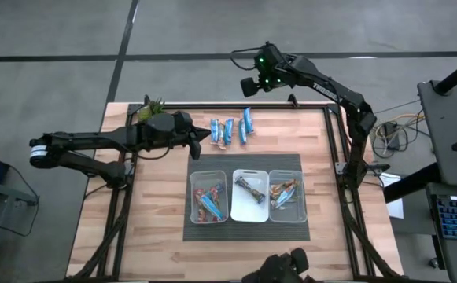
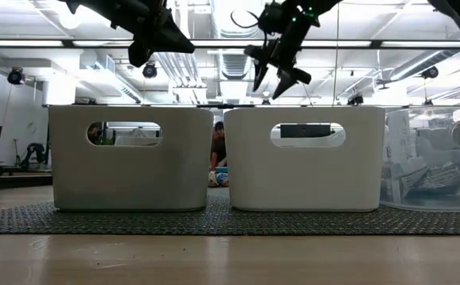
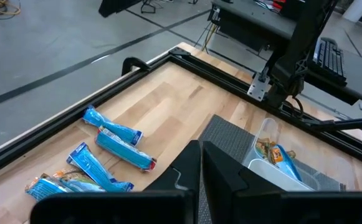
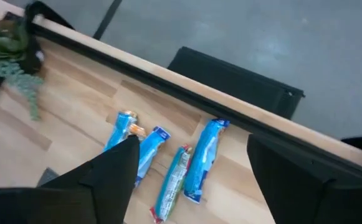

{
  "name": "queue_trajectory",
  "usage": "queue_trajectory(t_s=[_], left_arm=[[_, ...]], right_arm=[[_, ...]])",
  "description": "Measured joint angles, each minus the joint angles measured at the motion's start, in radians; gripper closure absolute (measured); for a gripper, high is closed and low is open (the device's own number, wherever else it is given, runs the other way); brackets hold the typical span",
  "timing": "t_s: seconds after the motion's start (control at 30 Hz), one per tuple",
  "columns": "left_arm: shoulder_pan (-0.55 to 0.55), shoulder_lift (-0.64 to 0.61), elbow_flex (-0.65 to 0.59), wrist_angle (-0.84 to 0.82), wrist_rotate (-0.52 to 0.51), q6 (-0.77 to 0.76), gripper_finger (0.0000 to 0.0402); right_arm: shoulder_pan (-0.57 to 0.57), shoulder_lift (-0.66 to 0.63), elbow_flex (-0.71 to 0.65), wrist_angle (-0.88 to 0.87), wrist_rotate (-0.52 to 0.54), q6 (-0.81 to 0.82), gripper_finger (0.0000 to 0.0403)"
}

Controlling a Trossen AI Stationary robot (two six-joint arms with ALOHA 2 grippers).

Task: Pick and place Granola Bars by type
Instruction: Put the blue granola bar into the white bin

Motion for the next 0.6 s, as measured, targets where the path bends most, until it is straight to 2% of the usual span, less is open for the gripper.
queue_trajectory(t_s=[0.27, 0.6], left_arm=[[0.001, 0.0, 0.0, 0.0, 0.0, -0.018, 0.0401], [0.001, 0.0, 0.0, 0.0, 0.0, -0.044, 0.0401]], right_arm=[[-0.003, 0.065, 0.002, 0.003, 0.007, 0.053, 0.0081], [-0.015, 0.196, 0.007, 0.003, -0.001, 0.075, 0.0076]])
